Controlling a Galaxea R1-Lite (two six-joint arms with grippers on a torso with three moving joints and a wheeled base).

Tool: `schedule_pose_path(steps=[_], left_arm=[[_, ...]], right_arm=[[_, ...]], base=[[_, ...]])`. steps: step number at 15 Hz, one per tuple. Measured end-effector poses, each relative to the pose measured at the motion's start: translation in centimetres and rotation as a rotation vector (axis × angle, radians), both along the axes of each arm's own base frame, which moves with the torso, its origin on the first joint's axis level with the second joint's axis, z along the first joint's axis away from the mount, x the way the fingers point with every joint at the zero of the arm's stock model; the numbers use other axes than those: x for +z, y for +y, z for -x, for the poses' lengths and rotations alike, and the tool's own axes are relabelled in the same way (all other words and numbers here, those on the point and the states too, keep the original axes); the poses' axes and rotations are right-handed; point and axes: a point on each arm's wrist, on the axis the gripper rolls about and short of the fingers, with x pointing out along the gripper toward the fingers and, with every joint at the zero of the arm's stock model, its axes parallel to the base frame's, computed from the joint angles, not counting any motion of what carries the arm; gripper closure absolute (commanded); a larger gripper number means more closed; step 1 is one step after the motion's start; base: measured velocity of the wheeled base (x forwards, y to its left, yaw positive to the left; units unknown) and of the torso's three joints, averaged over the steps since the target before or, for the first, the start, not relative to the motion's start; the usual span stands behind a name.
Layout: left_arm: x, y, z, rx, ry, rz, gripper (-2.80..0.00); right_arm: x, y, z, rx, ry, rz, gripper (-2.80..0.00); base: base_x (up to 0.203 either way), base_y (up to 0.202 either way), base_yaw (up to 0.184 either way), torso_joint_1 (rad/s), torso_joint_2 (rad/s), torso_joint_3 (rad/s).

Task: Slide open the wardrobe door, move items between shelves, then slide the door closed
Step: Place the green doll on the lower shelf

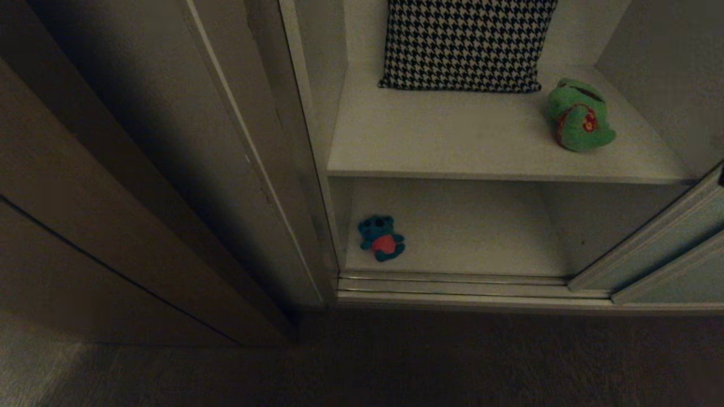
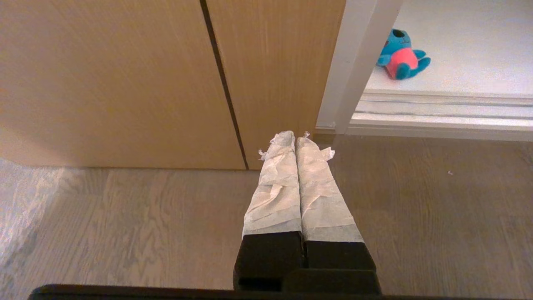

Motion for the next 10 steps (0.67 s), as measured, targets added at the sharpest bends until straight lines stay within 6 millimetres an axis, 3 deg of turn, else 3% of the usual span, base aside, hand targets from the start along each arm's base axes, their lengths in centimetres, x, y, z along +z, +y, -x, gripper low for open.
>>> schedule_pose_path(steps=[4,10], left_arm=[[0.0,0.0,0.0,0.0,0.0,0.0,0.0],[0.0,0.0,0.0,0.0,0.0,0.0,0.0]], right_arm=[[0.7,-0.6,-5.2,-0.005,-0.004,-0.043,-2.8],[-1.0,-0.1,-10.0,0.079,0.033,-0.059,-2.8]], base=[[0.0,0.0,0.0,0.0,0.0,0.0],[0.0,0.0,0.0,0.0,0.0,0.0]])
